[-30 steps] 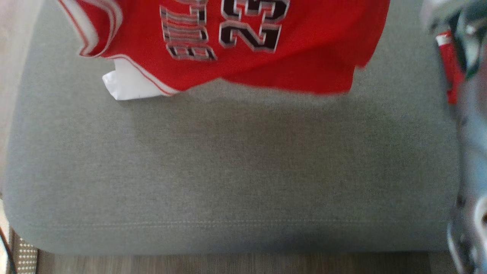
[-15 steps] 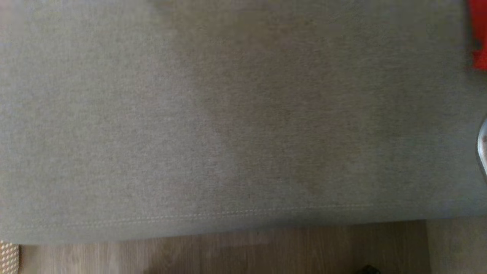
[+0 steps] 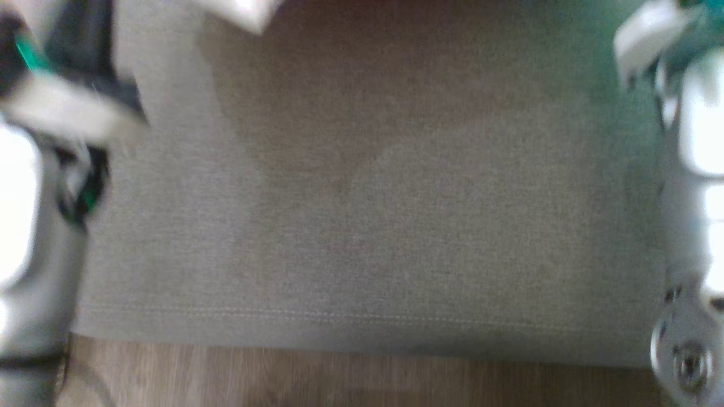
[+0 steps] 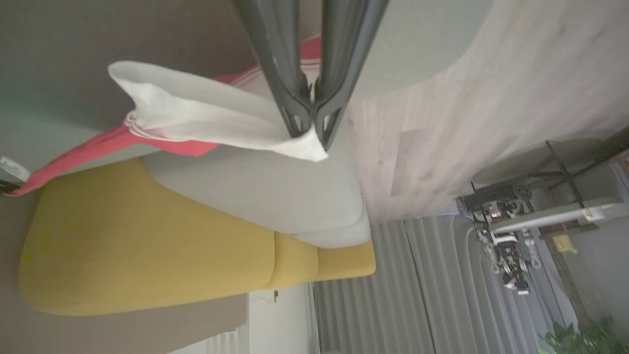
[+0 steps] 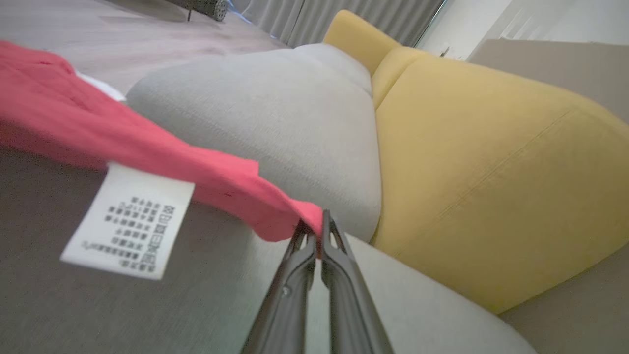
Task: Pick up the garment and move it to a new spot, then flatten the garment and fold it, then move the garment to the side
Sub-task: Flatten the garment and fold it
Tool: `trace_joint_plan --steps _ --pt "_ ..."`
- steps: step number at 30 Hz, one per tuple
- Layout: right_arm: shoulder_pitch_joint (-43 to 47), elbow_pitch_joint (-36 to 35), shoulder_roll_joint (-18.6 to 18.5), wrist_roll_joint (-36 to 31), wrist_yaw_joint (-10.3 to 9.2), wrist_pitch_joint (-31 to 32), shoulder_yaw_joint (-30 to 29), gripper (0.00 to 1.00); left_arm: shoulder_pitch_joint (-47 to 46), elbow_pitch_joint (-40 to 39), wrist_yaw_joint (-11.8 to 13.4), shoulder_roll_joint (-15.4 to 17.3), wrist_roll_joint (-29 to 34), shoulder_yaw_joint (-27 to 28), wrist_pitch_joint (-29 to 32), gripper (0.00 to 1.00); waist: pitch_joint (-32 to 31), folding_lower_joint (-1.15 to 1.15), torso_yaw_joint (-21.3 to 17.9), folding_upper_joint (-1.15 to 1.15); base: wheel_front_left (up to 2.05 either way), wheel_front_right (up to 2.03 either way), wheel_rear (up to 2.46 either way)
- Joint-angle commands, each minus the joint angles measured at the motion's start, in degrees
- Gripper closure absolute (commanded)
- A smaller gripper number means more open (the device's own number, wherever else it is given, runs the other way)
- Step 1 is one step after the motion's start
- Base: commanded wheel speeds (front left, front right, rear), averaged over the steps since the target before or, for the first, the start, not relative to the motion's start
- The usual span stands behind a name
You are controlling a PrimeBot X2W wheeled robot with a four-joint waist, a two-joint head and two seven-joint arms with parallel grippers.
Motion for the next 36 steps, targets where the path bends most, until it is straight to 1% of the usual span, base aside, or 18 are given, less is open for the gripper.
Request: trace_joint_plan --steps 1,3,5,8,12,13,16,20,22,24,27,30,33,36 --pt "2.4 -1.6 -0.1 1.2 -0.04 -0.5 0.5 1.0 2.6 -2.8 -0.2 2.2 -1.3 2.9 -0.1 1.0 -4.2 0.0 1.2 0.0 0.0 0.0 0.0" --pt "8.0 -2.2 -0.7 2.8 -0.04 -0.3 0.7 1.0 10.7 -3.8 -0.2 1.9 -3.3 2.1 -0.1 1.0 -6.4 0.0 1.4 0.0 0.0 0.0 0.0" --pt "13.6 -3.6 -0.8 4.7 -0.04 0.7 0.8 1.0 18.0 -4.5 0.4 1.4 -5.3 2.2 0.2 1.0 -8.3 0.0 1.2 0.0 0.0 0.0 0.0" --pt "22.4 -7.5 -0.6 7.8 -0.04 3.1 1.5 1.0 27.6 -5.9 2.6 0.2 -8.1 2.5 1.9 1.0 -10.7 0.0 0.8 0.0 0.0 0.0 0.0" --pt "34.4 -16.1 -0.4 12.9 -0.04 7.4 2.4 1.0 37.2 -10.3 6.9 -1.1 -9.8 2.9 4.1 1.0 -13.2 0.0 0.8 0.0 0.0 0.0 0.0" --pt "34.4 -16.1 -0.4 12.9 -0.04 7.4 2.4 1.0 37.2 -10.3 6.9 -1.1 -9.8 2.9 4.1 1.0 -13.2 0.0 0.8 0.0 0.0 0.0 0.0" --pt "43.8 -24.7 -0.2 17.0 -0.04 12.0 3.2 1.0 42.6 -14.6 10.0 -1.5 -10.1 2.9 5.8 1.0 -14.6 0.0 0.9 0.0 0.0 0.0 0.0" --pt "54.2 -40.0 0.3 20.8 -0.04 19.5 5.5 1.0 48.1 -21.1 13.6 -0.9 -10.6 3.4 9.5 1.0 -15.2 0.0 0.7 0.0 0.0 0.0 0.0" --pt "57.0 -46.6 -0.3 22.0 -0.04 22.7 6.5 1.0 49.2 -24.1 14.9 -0.5 -10.8 3.7 11.3 1.0 -15.1 0.0 0.6 0.0 0.0 0.0 0.0" --pt "57.9 -50.3 -1.5 23.2 -0.04 25.1 7.4 1.0 49.1 -26.4 15.8 -0.2 -11.0 3.7 13.1 1.0 -15.1 0.0 0.7 0.0 0.0 0.0 0.0" --pt "56.7 -51.4 -3.4 24.6 -0.04 27.6 8.9 1.0 47.1 -27.5 16.3 0.6 -10.4 3.3 15.7 1.0 -15.1 0.0 1.2 0.0 0.0 0.0 0.0" --pt "53.9 -48.8 -5.1 24.6 -0.04 30.4 10.0 1.0 43.2 -26.2 16.0 0.3 -10.4 2.4 17.4 1.0 -14.7 0.0 2.2 0.0 0.0 0.0 0.0" --pt "50.1 -45.1 -5.6 24.6 -0.04 33.0 10.9 1.0 38.3 -22.8 14.8 -0.9 -11.0 1.4 18.4 1.0 -13.8 0.0 3.3 0.0 0.0 0.0 0.0" --pt "45.7 -40.8 -6.0 24.7 -0.04 34.1 11.5 1.0 32.5 -17.9 12.9 -1.9 -10.6 0.3 17.9 1.0 -12.6 0.0 4.1 0.0 0.0 0.0 0.0"
